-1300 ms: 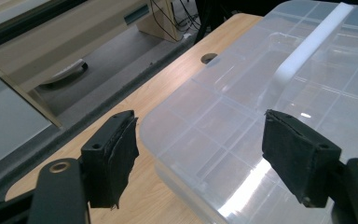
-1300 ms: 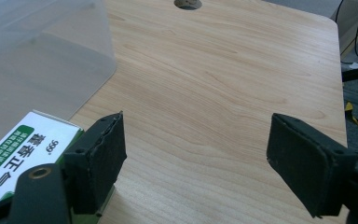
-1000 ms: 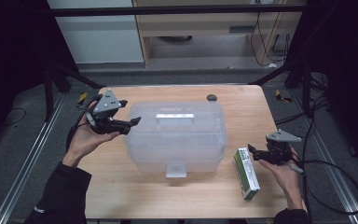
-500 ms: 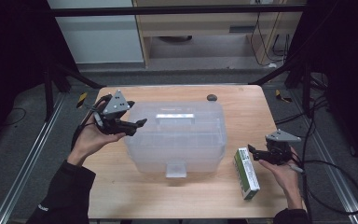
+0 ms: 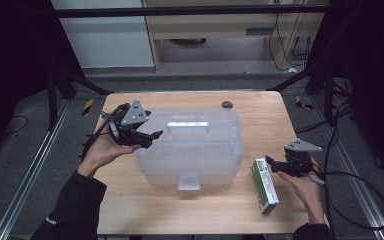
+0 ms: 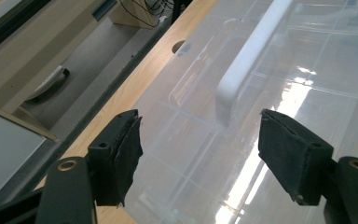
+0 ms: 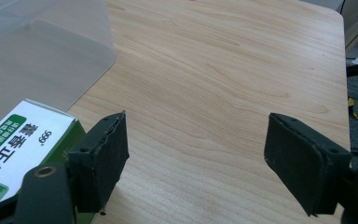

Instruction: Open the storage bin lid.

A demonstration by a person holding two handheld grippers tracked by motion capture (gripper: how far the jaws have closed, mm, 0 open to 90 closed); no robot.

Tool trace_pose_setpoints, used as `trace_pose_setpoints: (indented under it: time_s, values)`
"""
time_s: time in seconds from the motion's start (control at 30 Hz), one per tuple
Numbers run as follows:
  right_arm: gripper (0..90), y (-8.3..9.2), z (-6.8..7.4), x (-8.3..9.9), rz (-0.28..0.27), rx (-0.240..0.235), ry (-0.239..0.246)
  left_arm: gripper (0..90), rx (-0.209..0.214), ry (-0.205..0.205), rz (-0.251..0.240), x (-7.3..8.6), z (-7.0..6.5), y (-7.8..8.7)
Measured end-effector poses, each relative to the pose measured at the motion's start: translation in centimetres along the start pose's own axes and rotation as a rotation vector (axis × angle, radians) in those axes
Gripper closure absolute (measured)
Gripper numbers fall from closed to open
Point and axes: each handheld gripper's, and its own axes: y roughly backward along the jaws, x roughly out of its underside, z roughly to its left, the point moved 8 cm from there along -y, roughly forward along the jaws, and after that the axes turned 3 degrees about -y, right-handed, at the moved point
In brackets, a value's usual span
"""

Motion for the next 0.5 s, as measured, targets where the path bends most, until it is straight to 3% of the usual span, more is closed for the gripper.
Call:
trace_pose_setpoints:
  time_s: [0.5]
  values:
    - [23.3,-0.2,0.1,0.2,0.016,-0.008,0.008,31.2,-0.010,-0.050,0.029,-0.5,-0.8,-1.1]
